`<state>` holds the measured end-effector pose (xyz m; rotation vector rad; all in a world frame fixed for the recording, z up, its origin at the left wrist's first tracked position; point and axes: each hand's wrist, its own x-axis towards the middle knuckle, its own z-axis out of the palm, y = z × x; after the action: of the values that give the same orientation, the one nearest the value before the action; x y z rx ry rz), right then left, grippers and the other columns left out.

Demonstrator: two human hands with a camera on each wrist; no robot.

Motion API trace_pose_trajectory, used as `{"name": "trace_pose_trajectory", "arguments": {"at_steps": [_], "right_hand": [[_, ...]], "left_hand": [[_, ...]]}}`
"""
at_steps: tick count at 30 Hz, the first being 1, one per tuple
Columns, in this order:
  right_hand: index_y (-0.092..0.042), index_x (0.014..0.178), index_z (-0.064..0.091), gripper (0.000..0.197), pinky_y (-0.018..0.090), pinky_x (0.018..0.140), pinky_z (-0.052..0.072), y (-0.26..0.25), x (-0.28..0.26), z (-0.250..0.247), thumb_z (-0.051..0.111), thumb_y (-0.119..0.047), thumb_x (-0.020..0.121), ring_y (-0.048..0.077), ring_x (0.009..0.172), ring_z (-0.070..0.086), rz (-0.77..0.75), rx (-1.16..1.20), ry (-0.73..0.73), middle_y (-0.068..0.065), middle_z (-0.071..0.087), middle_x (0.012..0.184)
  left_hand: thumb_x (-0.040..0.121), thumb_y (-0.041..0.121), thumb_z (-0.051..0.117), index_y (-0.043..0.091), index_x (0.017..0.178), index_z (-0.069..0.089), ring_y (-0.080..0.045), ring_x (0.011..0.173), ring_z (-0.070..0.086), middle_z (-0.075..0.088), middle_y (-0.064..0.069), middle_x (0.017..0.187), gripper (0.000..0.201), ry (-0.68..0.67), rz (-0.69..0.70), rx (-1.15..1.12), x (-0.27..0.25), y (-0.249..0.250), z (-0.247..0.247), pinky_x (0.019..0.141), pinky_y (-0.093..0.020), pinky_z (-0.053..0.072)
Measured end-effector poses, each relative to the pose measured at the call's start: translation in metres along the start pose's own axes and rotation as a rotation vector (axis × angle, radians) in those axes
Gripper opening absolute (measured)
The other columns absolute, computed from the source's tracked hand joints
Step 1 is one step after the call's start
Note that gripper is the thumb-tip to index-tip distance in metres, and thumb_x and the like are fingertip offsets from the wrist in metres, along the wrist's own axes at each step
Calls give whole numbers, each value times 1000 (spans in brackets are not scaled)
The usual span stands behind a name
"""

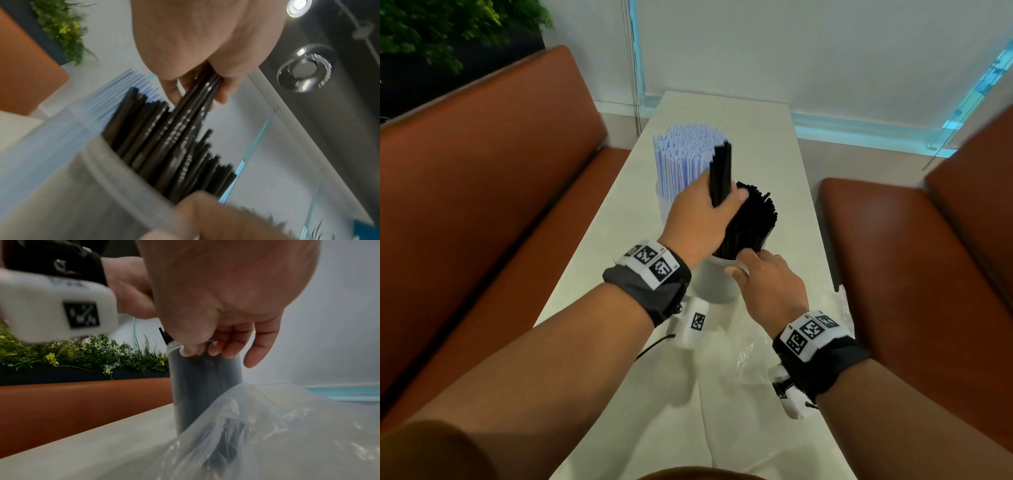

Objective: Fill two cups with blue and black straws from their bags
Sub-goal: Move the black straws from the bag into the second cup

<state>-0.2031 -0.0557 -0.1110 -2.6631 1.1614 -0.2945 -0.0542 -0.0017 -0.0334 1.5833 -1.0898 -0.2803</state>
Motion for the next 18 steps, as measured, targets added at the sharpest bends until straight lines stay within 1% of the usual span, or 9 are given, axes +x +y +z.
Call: {"name": "trace_pose_trajectory", "arguments": {"at_steps": [2, 4, 7, 9, 11, 12, 14, 16, 18], "right_hand": [[-27, 108, 49, 26, 34, 61, 35, 0, 0, 0, 39, -50, 103, 16, 88, 36, -5, -5, 9, -7, 43, 90], [-26, 109, 49, 26, 34, 60, 35, -1, -1, 1, 39, -49, 102, 16, 88, 36, -9, -13, 7, -7, 43, 91], [-25, 108, 49, 26, 34, 60, 35, 0, -1, 1, 39, -49, 102, 17, 88, 36, -1, -1, 7, -6, 43, 90], [-25, 106, 48, 26, 34, 61, 36, 0, -1, 0, 40, -49, 102, 17, 88, 37, -1, 1, 12, -6, 43, 90], [-25, 105, 48, 27, 35, 62, 36, 0, 0, 0, 40, -50, 103, 18, 89, 38, 5, 0, 0, -6, 43, 91], [-26, 105, 47, 26, 35, 63, 36, 0, 0, 0, 40, -50, 103, 18, 90, 40, 11, 3, -8, -6, 43, 91], [-27, 106, 47, 22, 34, 64, 36, -1, 1, 1, 42, -48, 103, 19, 94, 43, 19, 10, -14, -6, 43, 93], [-27, 107, 48, 23, 34, 64, 35, -2, 1, 1, 41, -48, 102, 18, 92, 40, 27, 21, -13, -6, 43, 93], [-26, 107, 48, 26, 34, 64, 34, -2, 1, 0, 40, -50, 102, 16, 90, 36, 29, 24, -11, -6, 43, 93]], "left_hand": [[92, 37, 67, 23, 89, 64, -16, 118, 53, 68, 8, 99, 15, -56, 25, 231, -9, -13, 4, 105, -36, 42], [92, 41, 68, 26, 113, 66, -20, 139, 34, 64, 6, 121, 26, -68, 44, 338, -14, -19, 3, 119, -37, 25], [85, 48, 74, 24, 128, 61, -23, 135, 39, 56, 2, 129, 51, -108, 61, 316, -11, -16, -2, 116, -41, 31], [77, 56, 78, 25, 130, 52, -11, 129, 40, 47, 9, 132, 67, -92, 39, 194, -6, -7, -9, 110, -25, 36], [77, 61, 74, 27, 143, 40, 1, 133, 33, 37, 17, 141, 81, -36, 83, 115, 0, 7, -14, 105, -5, 24], [82, 60, 70, 26, 147, 35, 1, 138, 29, 34, 18, 146, 82, -32, 131, 133, 2, 13, -15, 107, -4, 21], [94, 51, 59, 20, 149, 36, -10, 145, 30, 37, 9, 154, 67, -111, 254, 267, 3, 20, -14, 118, -23, 27], [102, 39, 50, 17, 142, 47, -20, 135, 45, 52, 1, 143, 46, -210, 295, 408, -1, 21, -10, 112, -41, 39], [105, 34, 46, 18, 136, 55, -21, 124, 53, 61, 2, 132, 36, -194, 239, 440, -4, 15, -8, 103, -38, 43]]}}
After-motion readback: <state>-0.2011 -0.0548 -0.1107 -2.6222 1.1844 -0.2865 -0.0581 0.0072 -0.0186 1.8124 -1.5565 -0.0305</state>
